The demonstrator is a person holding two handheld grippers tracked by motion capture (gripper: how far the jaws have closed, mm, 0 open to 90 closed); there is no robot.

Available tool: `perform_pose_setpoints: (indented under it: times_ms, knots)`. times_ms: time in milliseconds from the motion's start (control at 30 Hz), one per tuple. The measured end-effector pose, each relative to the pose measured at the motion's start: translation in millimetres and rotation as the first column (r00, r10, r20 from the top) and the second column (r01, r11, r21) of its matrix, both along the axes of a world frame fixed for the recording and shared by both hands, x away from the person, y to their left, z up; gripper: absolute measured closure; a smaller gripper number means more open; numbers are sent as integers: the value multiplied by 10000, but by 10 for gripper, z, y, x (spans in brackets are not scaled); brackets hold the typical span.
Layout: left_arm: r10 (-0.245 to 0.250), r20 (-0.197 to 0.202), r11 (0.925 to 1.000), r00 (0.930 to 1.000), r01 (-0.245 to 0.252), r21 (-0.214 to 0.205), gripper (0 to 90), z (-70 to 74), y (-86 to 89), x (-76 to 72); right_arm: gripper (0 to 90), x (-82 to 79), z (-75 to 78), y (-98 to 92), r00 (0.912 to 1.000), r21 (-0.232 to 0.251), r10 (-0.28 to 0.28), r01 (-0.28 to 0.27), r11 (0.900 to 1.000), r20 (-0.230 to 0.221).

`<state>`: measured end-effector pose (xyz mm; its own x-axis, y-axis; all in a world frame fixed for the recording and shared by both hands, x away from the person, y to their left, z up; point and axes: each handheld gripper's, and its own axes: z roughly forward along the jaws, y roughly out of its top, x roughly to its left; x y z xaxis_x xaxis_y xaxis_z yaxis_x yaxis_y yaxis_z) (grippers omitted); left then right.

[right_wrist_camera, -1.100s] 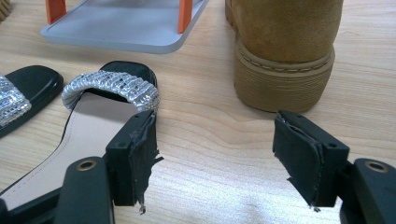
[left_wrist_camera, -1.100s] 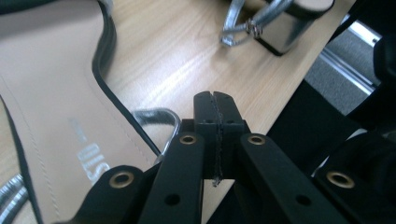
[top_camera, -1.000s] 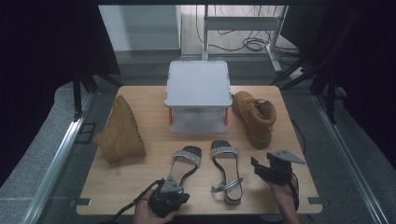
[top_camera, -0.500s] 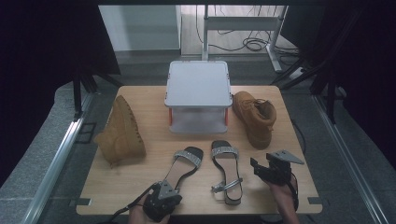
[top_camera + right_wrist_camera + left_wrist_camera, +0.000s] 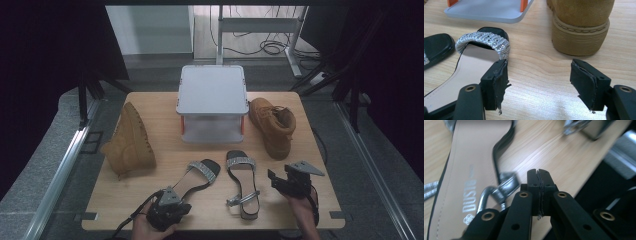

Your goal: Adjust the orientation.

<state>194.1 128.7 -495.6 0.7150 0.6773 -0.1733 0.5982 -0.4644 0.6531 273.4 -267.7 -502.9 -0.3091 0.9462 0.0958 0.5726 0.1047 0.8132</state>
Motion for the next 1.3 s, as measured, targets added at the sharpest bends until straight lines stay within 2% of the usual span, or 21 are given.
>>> perform_pose_setpoints:
  times_ms: [133, 267, 333, 367, 467, 600, 667, 800, 1000, 1067, 1200, 1300]
  knots:
    - [-153, 232, 9961, 9996, 173, -865, 871, 227, 68, 13, 308, 1, 13, -14, 10000, 28, -25, 25, 10000, 48]
    - [316, 625, 9925, 9975, -240, -1198, 842, 381, 160, 158, 308, 2, 26, -24, 10000, 45, -40, 40, 10000, 89]
    - [600, 802, 9920, 9950, -505, -1161, 787, 424, 194, 260, 308, 0, 40, -20, 9999, 67, -34, 34, 10000, 114]
    - [705, 811, 9909, 9942, -604, -1205, 787, 432, 209, 303, 308, 0, 40, -20, 9999, 67, -34, 34, 10000, 114]
    - [1223, 834, 9830, 9890, -1091, -1478, 711, 442, 283, 474, 308, 0, 52, -10, 9999, 67, 22, -23, 10000, 166]
    - [1608, 820, 9750, 9836, -1454, -1682, 604, 442, 361, 614, 310, 1, 65, -5, 9998, 81, 57, -58, 10000, 176]
    - [1787, 854, 9736, 9802, -1636, -1595, 561, 430, 392, 671, 311, 5, 64, -6, 9998, 120, 40, -42, 9999, 175]
    - [1893, 909, 9720, 9777, -1734, -1584, 519, 418, 427, 725, 315, 4, 71, -9, 9997, 180, 58, -62, 9998, 223]
    - [1888, 1066, 9743, 9762, -1726, -1450, 464, 407, 463, 728, 338, -21, 105, 15, 9992, 372, 109, -123, 9992, 398]
    - [1845, 1097, 9767, 9767, -1698, -1310, 440, 399, 463, 722, 379, -36, 125, 25, 9986, 365, 261, -278, 9989, 457]
    - [1772, 1110, 9779, 9779, -1623, -1315, 418, 384, 456, 724, 460, -73, 164, 47, 9963, 253, 634, -649, 9976, 580]
    - [1669, 1066, 9790, 9802, -1520, -1357, 407, 378, 437, 712, 561, -104, 206, 65, 9932, 379, 974, -1000, 9943, 645]
